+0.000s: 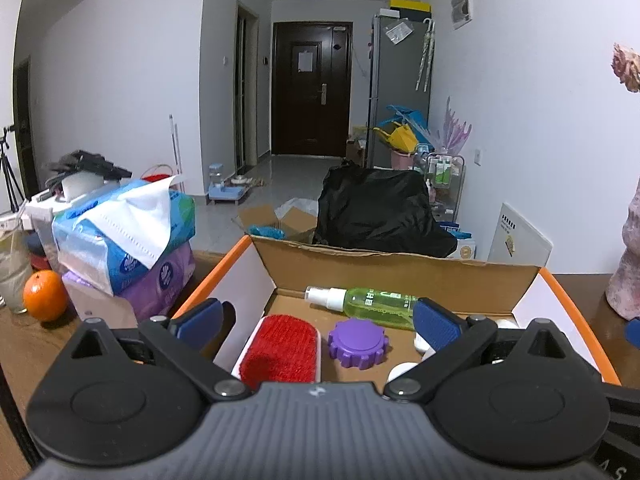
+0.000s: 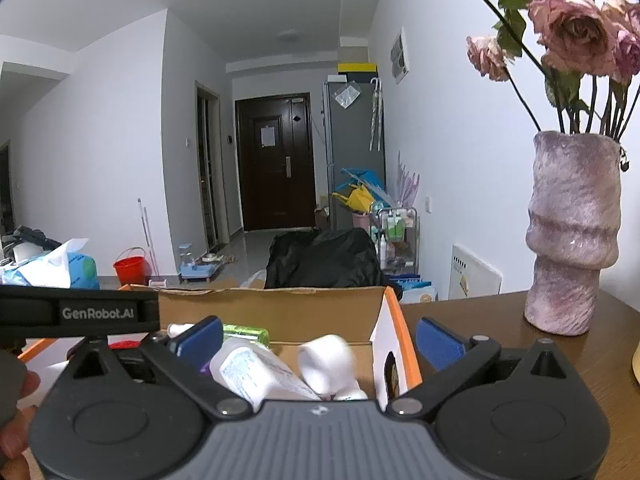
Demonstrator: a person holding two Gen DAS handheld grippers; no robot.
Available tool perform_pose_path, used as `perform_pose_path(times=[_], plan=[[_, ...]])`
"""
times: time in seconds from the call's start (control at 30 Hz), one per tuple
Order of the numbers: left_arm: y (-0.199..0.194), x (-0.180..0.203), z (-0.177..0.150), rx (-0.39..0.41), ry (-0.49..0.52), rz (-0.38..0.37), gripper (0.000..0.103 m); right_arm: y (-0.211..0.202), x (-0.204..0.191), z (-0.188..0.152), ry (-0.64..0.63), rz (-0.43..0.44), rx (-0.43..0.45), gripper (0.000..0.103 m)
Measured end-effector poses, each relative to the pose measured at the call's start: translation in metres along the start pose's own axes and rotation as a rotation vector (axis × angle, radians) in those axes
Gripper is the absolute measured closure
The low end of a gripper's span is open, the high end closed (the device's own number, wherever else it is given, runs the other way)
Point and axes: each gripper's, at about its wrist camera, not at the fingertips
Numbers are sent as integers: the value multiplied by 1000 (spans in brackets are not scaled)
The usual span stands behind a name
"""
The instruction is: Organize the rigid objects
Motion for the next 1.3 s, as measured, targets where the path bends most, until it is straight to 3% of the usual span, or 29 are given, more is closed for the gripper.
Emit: perform_pose_path(times=[0.67,0.97,1.3], plan=[[-28,-5,-2,39,0,0,0,-13,5,1,-11,-7,0,0],[-64,-18,-6,69,-3,-9,0,-41,10,3,-12,-16,10,0],[-120,-39,-18,88,-6,-37,0,-99,4,6,-13,-27,43,0]])
Point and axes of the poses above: each gripper's, at about its wrist camera, not at the fingertips, and y roughly the way its jaws point, x to its right, z to its top, and after that the axes turned 5 degrees about y, right-handed
